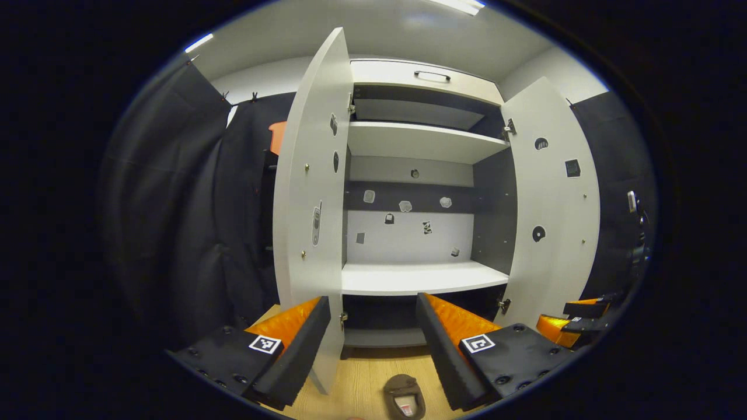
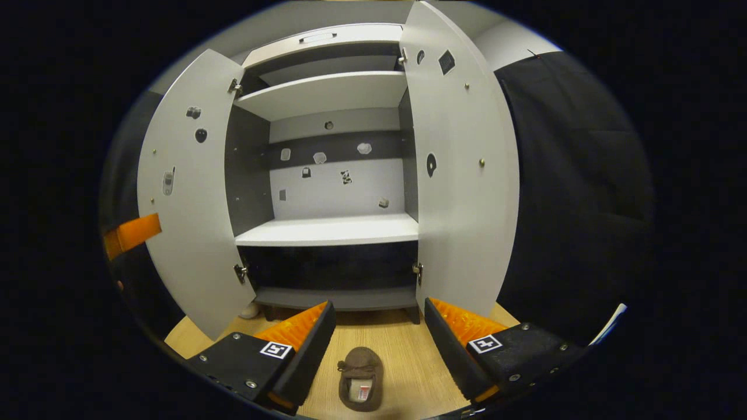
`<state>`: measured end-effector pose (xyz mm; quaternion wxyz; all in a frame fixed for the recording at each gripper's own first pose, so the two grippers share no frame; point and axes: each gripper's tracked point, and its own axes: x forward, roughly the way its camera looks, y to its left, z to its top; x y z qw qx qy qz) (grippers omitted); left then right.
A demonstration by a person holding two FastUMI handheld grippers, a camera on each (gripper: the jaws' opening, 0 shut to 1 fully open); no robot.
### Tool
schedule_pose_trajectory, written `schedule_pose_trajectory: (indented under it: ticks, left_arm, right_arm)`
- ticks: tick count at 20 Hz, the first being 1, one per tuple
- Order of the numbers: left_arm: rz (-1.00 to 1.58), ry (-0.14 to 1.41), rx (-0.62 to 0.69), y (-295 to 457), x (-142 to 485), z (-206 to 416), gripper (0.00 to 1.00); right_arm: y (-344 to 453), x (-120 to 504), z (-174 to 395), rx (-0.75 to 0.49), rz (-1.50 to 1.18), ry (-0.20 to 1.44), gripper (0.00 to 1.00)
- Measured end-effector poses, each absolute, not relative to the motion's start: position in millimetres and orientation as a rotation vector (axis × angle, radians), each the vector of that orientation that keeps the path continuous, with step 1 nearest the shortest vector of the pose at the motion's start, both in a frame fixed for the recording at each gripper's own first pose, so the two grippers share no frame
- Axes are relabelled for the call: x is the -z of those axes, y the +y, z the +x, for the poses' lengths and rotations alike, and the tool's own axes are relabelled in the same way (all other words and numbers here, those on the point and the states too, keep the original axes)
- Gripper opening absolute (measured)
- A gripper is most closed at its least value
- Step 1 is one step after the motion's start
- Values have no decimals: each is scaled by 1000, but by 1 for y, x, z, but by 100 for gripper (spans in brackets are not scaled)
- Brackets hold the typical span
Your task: Grab one shoe with the right hand and put it into the shoe cabinet, grab the other shoe with the left hand and put it into the shoe cabinet; then close the right door with the right hand and the left door with the left hand.
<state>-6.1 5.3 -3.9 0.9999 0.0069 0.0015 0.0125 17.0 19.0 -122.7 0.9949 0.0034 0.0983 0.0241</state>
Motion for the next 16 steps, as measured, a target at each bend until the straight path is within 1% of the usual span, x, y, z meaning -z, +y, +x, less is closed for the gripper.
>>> schedule_pose_trajectory:
  ticks: [3,5,6,9,10,11,12,13,14,15,16]
  left_arm:
    - [14,11,-33,9,7,-6,99]
    - [15,16,-39,12,8,-7,94]
    - [15,15,-41,13,8,-7,96]
    - [28,15,-56,18,10,-9,96]
    - [34,18,-62,20,11,-10,99]
    - [39,21,-66,20,13,-10,96]
    - [41,21,-71,21,14,-11,99]
    - [39,22,-75,22,15,-11,96]
    - [38,26,-77,23,16,-12,96]
    - [38,31,-79,23,19,-12,96]
    - [41,35,-80,23,20,-11,96]
  right_arm:
    - [22,172,24,-58,-13,233,94]
    - [20,221,27,-48,-3,322,94]
    - [19,242,27,-45,9,360,95]
    - [10,301,27,-20,8,465,94]
    - [9,318,26,-19,-2,498,94]
    - [9,332,25,-25,-2,525,93]
    - [12,343,24,-39,3,545,91]
    - [14,354,25,-48,7,568,87]
    - [17,363,24,-55,13,588,84]
    - [20,370,25,-66,21,606,78]
    - [24,379,27,-76,23,626,75]
